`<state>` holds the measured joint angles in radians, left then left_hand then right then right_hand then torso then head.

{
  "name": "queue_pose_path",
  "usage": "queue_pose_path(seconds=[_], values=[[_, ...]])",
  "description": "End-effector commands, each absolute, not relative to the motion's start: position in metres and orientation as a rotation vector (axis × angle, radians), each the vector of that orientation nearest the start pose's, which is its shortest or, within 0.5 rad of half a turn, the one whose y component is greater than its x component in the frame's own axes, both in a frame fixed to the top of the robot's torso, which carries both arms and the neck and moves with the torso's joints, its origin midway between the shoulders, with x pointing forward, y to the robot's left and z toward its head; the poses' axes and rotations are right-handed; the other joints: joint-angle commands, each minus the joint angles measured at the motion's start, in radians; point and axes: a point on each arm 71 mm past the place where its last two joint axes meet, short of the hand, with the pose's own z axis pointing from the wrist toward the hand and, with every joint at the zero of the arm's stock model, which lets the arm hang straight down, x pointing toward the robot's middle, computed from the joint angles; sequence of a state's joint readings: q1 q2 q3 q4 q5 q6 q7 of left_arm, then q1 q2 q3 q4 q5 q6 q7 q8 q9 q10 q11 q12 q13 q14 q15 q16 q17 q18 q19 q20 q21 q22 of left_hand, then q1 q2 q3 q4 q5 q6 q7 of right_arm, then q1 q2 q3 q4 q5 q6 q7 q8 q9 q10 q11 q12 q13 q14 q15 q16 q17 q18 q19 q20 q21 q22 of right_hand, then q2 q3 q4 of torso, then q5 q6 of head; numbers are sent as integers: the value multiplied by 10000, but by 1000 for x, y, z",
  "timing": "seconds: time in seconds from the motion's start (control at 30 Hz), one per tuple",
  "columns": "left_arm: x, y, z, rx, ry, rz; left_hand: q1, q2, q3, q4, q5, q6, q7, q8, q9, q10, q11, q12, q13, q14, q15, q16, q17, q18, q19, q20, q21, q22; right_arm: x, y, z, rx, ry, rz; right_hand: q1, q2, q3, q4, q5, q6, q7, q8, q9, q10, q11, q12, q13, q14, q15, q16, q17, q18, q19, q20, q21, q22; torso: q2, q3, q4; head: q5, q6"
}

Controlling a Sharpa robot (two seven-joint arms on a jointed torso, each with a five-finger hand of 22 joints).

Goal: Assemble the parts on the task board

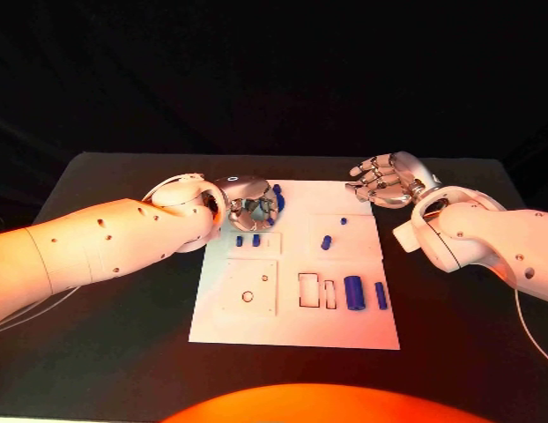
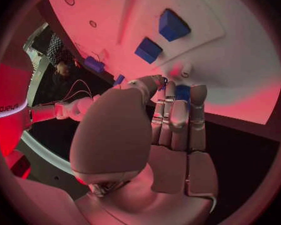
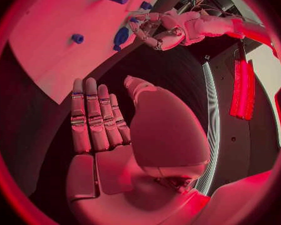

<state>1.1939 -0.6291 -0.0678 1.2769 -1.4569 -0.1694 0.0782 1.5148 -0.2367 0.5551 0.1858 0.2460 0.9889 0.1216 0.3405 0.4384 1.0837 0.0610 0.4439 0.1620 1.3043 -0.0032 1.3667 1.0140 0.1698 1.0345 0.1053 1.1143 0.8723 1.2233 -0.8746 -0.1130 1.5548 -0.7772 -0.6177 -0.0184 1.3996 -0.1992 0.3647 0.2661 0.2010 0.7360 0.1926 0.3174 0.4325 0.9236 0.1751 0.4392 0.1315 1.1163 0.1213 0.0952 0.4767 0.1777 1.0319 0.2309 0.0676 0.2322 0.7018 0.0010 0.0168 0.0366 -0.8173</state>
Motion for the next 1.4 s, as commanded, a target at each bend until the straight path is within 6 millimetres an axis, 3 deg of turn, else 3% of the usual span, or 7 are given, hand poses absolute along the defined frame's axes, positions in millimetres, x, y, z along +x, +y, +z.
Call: queue_pose_path(seconds=[0.03, 0.57, 0.8, 1.4], values=[[513, 150, -213, 2740, 17539, -8206, -109, -6, 42, -31, -29, 59, 43, -54, 22, 79, 0, -73, -13, 43, 15, 46, 29, -117, -49, 17, 26, 33, 481, -226, -191, 5595, 15709, 8688, 70, 7, -1, -57, -5, -84, 500, 40, -11, -77, -16, 42, -9, -72, -3, -52, -14, 54, -81, -4, -15, -17, -17, 5, 3, -2, -5], [509, 180, -200, 1994, 17755, -8085, -171, -30, 77, -103, -20, 139, 56, -100, 85, 244, 23, -292, -28, 86, 37, 106, 95, -127, -12, 32, 93, 126, 481, -230, -190, 5648, 15670, 8611, 80, 5, 5, -65, -6, -86, 501, 47, -13, -74, -16, 46, -19, -71, -4, -53, -20, 54, -80, -4, -13, -27, -34, 25, 36, 26, 21], [510, 191, -201, 1892, 17926, -7784, -180, -32, 76, -105, -23, 144, 59, -105, 90, 258, 27, -306, -28, 107, 40, 125, 134, -132, 6, 33, 110, 151, 480, -231, -190, 5665, 15652, 8599, 74, 0, 4, -62, -9, -87, 502, 55, -16, -72, -14, 51, -30, -67, -3, -53, -27, 54, -79, -4, -12, -38, -29, 0, 32, 17, 33], [507, 191, -210, 2683, 18189, -7277, -210, -39, 75, -128, -35, 188, 63, -123, 116, 344, 31, -370, -14, 97, 48, 127, 100, -127, -10, 36, 109, 150, 480, -230, -189, 5676, 15669, 8635, 40, 0, -4, -38, -14, -85, 504, 69, -21, -63, -12, 61, -49, -56, -2, -51, -37, 54, -74, -3, -8, -56, -31, 7, 24, 90, 6]])
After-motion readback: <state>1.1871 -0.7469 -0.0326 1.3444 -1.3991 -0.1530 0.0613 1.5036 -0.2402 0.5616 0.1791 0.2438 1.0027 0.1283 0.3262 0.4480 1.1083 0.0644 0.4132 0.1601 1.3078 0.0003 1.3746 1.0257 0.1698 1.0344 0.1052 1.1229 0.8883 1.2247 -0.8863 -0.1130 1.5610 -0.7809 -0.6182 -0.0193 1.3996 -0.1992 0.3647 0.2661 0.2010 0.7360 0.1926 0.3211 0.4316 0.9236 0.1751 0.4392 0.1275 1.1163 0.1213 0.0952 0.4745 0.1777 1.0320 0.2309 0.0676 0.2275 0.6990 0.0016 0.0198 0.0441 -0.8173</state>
